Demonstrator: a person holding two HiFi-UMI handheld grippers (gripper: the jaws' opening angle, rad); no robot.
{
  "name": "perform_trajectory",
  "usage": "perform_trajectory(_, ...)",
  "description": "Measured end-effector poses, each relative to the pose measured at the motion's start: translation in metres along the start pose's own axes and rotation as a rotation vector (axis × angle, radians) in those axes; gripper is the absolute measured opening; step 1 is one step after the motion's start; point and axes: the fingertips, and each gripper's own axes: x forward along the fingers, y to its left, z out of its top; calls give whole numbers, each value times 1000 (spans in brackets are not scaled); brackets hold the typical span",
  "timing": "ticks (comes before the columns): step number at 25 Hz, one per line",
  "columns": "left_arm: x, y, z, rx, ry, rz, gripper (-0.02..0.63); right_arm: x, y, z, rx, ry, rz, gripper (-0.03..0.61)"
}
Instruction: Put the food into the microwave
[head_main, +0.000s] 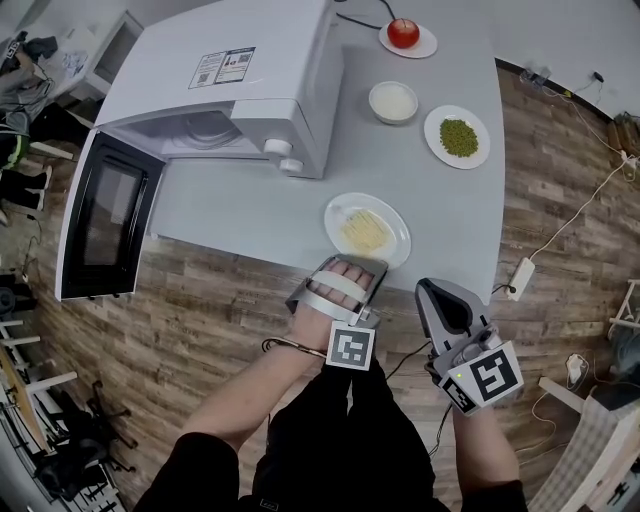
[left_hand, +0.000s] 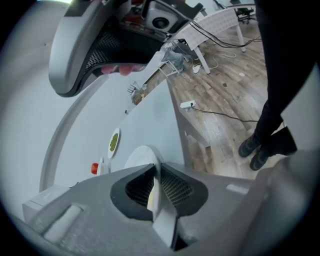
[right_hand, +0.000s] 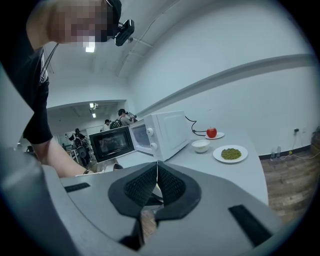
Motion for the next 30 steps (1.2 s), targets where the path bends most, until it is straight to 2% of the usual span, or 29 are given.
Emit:
perform_trajectory(3,4,3,-4,-27,14,29,40,-1,-2,-4,4,4,-1,14)
perform_trajectory(7,1,-4,-2,-113,-15,-15,31,-3,-1,-5,3,7,0,14)
perform_trajectory(11,-11,18,-4,-105,-22,66,17,-3,-1,3,-3,0,4,14)
perform_trajectory(17,-24,28,-10,-110,-8,70,14,-3,5,22,-18,-19,20,14)
perform_trajectory(24,-43,38,-20,-66,23,120,14,-3,7,37,-35,-26,36,14)
perform_trajectory(30,-54,47,-25,-82,18,183,15,3,12,37,-34,-18,57,14)
